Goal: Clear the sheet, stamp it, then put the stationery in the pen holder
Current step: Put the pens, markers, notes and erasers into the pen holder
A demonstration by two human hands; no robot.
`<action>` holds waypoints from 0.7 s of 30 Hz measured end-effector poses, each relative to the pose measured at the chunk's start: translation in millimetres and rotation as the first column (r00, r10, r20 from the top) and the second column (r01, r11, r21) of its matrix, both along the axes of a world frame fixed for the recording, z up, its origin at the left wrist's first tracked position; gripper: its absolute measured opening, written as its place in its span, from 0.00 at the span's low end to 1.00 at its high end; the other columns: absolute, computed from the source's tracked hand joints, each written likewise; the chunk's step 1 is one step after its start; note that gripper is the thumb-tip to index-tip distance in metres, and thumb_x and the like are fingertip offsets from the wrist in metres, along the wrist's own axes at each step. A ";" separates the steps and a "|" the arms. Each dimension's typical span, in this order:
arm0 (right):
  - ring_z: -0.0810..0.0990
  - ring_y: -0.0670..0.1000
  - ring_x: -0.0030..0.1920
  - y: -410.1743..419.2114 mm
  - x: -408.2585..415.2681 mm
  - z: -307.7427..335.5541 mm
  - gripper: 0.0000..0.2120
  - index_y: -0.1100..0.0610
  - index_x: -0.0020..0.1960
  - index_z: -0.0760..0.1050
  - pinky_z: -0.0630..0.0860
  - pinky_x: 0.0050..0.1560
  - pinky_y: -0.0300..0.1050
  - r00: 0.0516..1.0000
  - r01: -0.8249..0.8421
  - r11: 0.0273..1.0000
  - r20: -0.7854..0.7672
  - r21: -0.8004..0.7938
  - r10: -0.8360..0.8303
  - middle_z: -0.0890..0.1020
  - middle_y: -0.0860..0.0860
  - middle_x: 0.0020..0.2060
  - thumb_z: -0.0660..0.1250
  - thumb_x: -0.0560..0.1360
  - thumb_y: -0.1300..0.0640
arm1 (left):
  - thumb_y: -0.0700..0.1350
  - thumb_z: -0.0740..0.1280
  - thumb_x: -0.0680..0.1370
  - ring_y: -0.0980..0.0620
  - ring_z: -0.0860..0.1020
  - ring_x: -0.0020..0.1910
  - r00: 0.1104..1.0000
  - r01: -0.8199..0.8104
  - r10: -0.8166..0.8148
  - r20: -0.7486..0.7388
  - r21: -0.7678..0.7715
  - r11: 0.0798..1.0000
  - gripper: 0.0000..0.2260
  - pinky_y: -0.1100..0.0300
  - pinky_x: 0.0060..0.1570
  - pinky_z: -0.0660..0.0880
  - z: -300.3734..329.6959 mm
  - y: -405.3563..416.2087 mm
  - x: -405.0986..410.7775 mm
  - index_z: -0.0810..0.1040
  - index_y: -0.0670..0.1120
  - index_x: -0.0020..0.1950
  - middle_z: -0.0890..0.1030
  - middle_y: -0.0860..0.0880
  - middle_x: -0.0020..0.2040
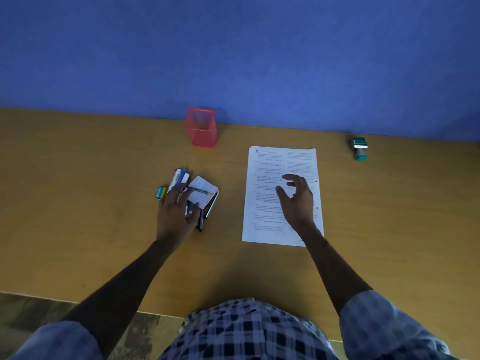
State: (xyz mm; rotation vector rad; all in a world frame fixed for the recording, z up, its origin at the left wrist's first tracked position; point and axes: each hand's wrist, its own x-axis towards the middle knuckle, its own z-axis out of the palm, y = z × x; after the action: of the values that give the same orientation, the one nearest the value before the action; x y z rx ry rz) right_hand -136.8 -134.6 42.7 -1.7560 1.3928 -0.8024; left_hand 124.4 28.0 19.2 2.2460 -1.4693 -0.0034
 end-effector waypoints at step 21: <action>0.75 0.55 0.62 50.5 122.3 -6.5 0.19 0.53 0.66 0.73 0.74 0.60 0.52 0.850 -0.427 0.900 -0.297 0.090 0.434 0.76 0.52 0.64 0.66 0.76 0.52 | 0.53 0.65 0.74 0.44 0.76 0.50 0.983 -0.170 0.173 -0.066 0.053 0.984 0.19 0.51 0.45 0.74 1.4 15.0 27.7 0.76 0.46 0.61 0.80 0.47 0.50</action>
State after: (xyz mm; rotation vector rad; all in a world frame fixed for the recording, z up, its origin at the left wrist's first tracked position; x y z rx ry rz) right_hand -14.4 -84.1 36.3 -2.1396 1.1161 -0.2714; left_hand 152.1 43.0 20.6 2.3784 -1.2475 -0.0630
